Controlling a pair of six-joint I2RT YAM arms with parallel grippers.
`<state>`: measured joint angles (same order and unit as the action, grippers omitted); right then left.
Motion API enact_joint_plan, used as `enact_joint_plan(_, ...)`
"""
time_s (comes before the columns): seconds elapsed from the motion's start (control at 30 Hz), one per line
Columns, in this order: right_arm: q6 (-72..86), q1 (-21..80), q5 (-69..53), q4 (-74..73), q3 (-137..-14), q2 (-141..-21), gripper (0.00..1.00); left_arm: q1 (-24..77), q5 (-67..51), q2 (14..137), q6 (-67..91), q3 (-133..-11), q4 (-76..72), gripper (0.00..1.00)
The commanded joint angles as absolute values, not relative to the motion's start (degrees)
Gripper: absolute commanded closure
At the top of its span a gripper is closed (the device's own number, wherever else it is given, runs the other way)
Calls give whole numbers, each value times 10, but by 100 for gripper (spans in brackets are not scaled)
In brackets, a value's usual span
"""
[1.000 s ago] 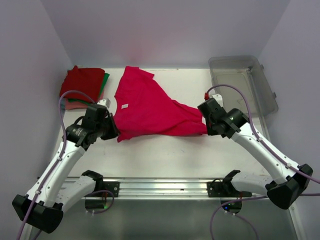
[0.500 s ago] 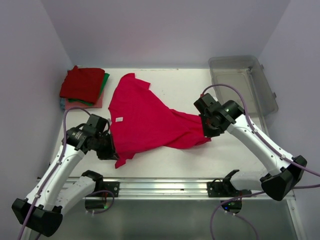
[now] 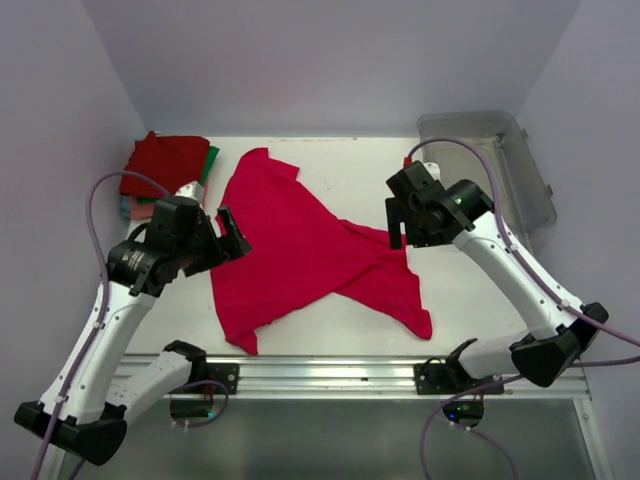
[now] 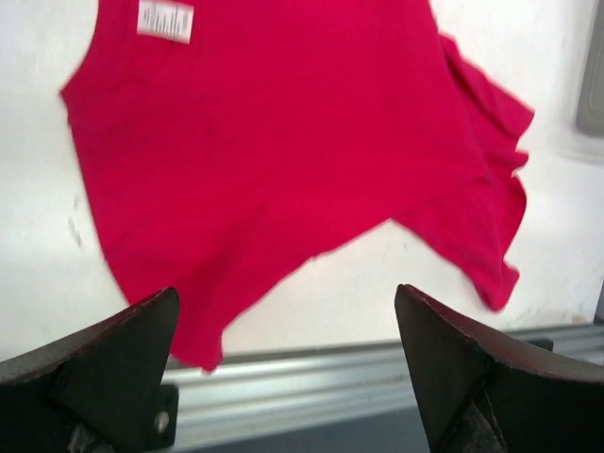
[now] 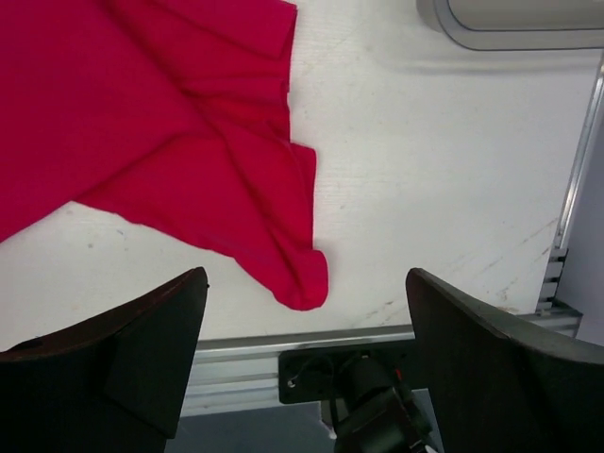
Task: Fold and stack the t-shirts
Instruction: Flatten the tshirt out
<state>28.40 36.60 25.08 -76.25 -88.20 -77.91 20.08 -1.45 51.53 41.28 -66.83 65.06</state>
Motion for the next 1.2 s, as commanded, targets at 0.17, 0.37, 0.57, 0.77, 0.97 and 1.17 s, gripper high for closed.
enact_joint_plan(0.17, 257, 267, 217, -579, -869, -902, 69, 202, 9, 715, 370, -604, 245, 15)
enact_joint_plan(0.37, 251, 246, 216, -492, -908, -1032, 100, 205, -70, 936, 342, -638, 150, 99)
enact_joint_plan(0.57, 277, 234, 150, -455, -925, -1131, 100, 229, -95, 984, 364, -584, 105, 100)
enact_joint_plan(0.77, 288, 231, 134, -426, -902, -1164, 100, 235, -67, 919, 364, -488, 100, 100)
enact_joint_plan(0.97, 304, 226, 128, -420, -905, -1202, 100, 235, -47, 883, 360, -429, 124, 100)
enact_joint_plan(1.17, 330, 225, 112, -408, -883, -1228, 100, 235, -19, 859, 356, -376, 124, 100)
